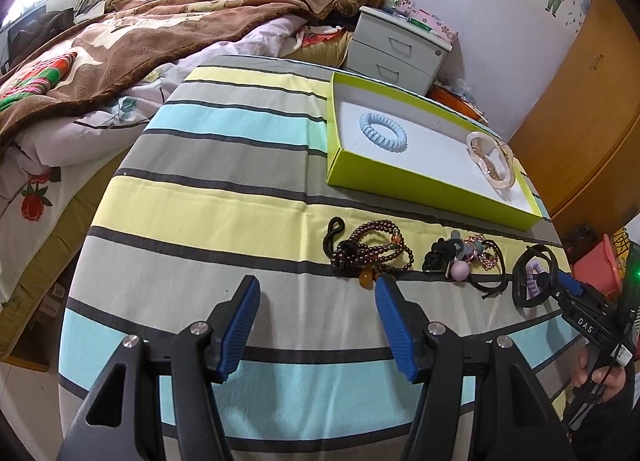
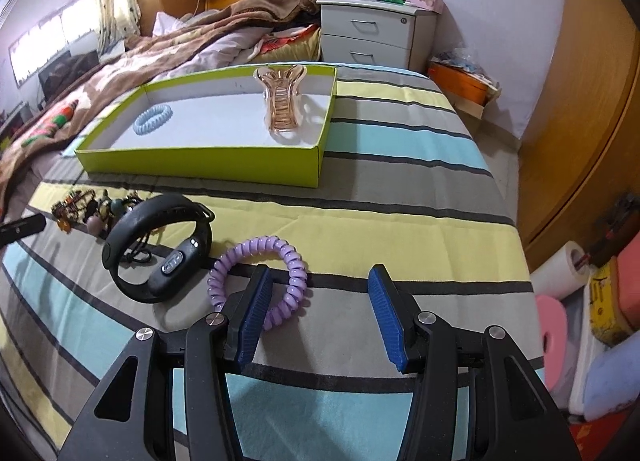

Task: Organize jewelry
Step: 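Grasp the purple coil hair tie with the right tool while the left tool reaches the bead bracelet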

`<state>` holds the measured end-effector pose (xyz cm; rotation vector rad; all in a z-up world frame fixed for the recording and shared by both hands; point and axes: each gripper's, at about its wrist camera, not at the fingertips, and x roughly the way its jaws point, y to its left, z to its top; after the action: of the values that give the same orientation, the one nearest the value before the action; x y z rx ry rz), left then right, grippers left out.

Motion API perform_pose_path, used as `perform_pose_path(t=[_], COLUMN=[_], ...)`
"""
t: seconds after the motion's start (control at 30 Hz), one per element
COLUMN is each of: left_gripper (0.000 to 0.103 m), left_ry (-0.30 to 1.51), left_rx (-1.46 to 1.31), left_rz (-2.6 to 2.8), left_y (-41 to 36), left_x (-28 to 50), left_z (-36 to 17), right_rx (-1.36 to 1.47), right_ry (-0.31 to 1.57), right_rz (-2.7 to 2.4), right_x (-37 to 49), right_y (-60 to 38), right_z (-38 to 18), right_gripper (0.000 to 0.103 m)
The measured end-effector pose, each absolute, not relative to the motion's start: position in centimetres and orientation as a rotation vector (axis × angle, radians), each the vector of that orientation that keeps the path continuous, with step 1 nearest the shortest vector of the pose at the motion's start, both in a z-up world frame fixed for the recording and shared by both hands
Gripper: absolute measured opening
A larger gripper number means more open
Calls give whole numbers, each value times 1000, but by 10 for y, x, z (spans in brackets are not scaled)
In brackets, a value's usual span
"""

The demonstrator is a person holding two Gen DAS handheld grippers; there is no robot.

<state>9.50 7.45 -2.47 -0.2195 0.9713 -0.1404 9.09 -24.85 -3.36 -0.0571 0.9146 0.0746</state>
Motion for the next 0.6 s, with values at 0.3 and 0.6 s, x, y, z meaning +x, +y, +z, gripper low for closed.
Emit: perform_pose_path(t=[0.3, 0.6], left_gripper=[62, 62], left_ry=[982, 983], left_rx=[-211, -184], left_rz=[-137, -158], left_y=[73, 67], left_x=[100, 109], left_z=[-27, -26], right_rx=[-94, -16], right_ry=[907, 823], right_rz=[99, 51], right_x=[85, 73], right_y=[-236, -254], right_z=[-32, -9], right_gripper=[11, 9])
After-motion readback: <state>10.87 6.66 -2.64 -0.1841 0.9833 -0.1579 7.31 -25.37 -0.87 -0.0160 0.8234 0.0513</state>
